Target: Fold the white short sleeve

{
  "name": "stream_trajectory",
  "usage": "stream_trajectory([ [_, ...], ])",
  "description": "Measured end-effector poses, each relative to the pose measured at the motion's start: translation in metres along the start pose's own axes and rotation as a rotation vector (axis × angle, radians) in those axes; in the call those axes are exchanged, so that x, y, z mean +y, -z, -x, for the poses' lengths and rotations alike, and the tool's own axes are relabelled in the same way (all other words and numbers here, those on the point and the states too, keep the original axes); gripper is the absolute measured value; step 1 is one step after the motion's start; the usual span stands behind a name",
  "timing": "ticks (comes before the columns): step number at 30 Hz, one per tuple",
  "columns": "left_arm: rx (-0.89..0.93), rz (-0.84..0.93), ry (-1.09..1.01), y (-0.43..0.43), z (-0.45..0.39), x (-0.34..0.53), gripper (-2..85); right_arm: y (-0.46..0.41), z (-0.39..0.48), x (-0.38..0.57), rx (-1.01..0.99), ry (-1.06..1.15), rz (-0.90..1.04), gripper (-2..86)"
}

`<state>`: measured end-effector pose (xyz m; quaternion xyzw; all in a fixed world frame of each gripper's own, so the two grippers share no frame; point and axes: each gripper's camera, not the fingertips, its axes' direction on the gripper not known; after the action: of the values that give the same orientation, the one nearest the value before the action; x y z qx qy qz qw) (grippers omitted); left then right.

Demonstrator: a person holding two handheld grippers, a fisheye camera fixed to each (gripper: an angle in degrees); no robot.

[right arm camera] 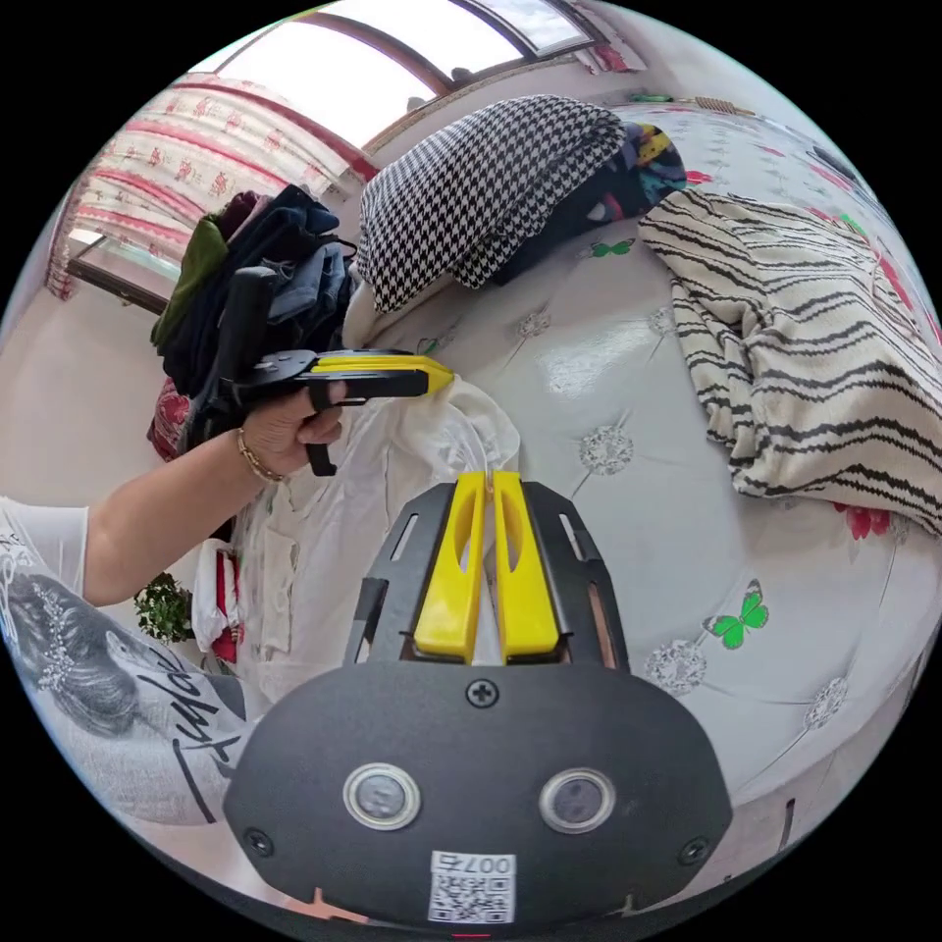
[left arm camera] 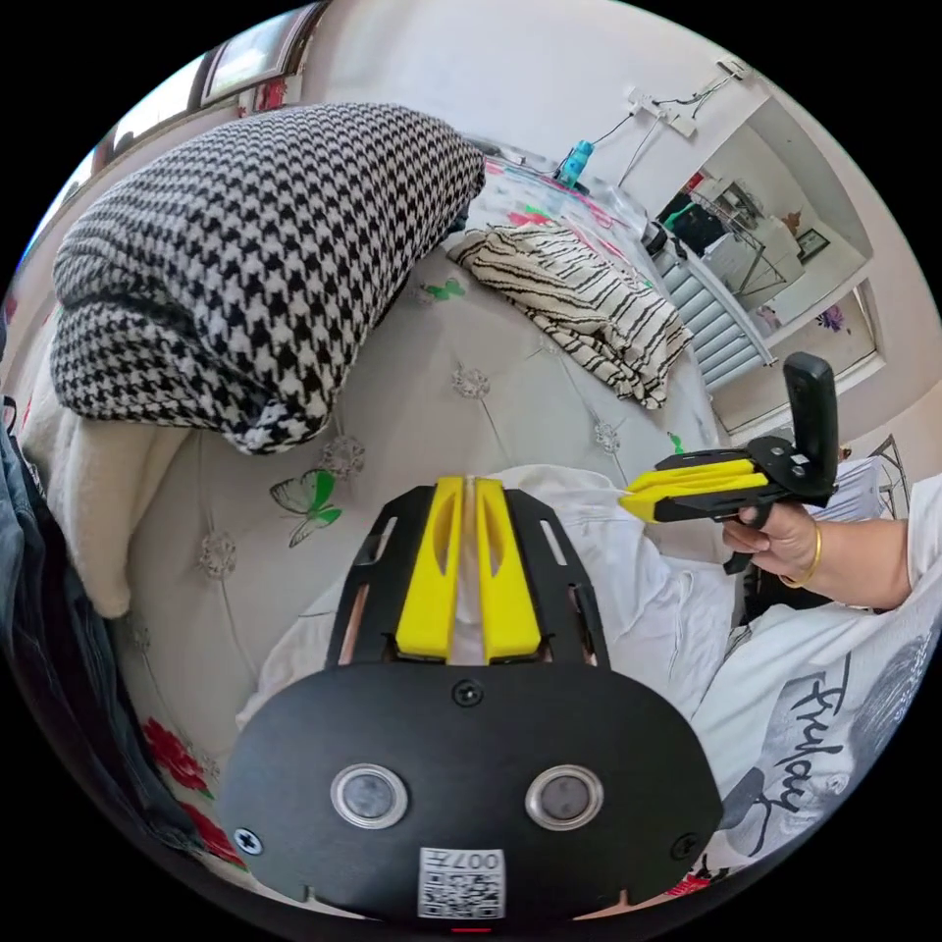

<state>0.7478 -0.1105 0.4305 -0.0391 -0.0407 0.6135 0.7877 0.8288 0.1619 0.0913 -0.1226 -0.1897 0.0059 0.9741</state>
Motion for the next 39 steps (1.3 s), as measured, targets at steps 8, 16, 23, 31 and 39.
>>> stream_trajectory([
  [8, 0.048, -0.172, -0.129, 0.042, -0.042, -0.031, -0.9, 0.066, -0.033, 0.021, -0.178, -0.078, -0.104, -0.1],
  [16, 0.038, -0.168, -0.063, 0.046, -0.031, -0.033, -1.0, 0.081, -0.051, 0.046, -0.301, -0.143, -0.158, -0.1],
  [23, 0.038, -0.216, -0.045, 0.076, -0.031, -0.017, -1.0, 0.093, -0.008, 0.050, -0.288, 0.028, -0.147, -0.1],
  [31, -0.075, -0.296, -0.029, 0.138, -0.046, 0.067, -1.0, 0.070, 0.120, 0.066, -0.103, 0.549, 0.037, -0.1],
  [39, -0.131, -0.171, 0.114, 0.126, -0.047, 0.168, -1.0, -0.018, 0.186, 0.117, -0.092, 0.821, 0.315, -0.2],
])
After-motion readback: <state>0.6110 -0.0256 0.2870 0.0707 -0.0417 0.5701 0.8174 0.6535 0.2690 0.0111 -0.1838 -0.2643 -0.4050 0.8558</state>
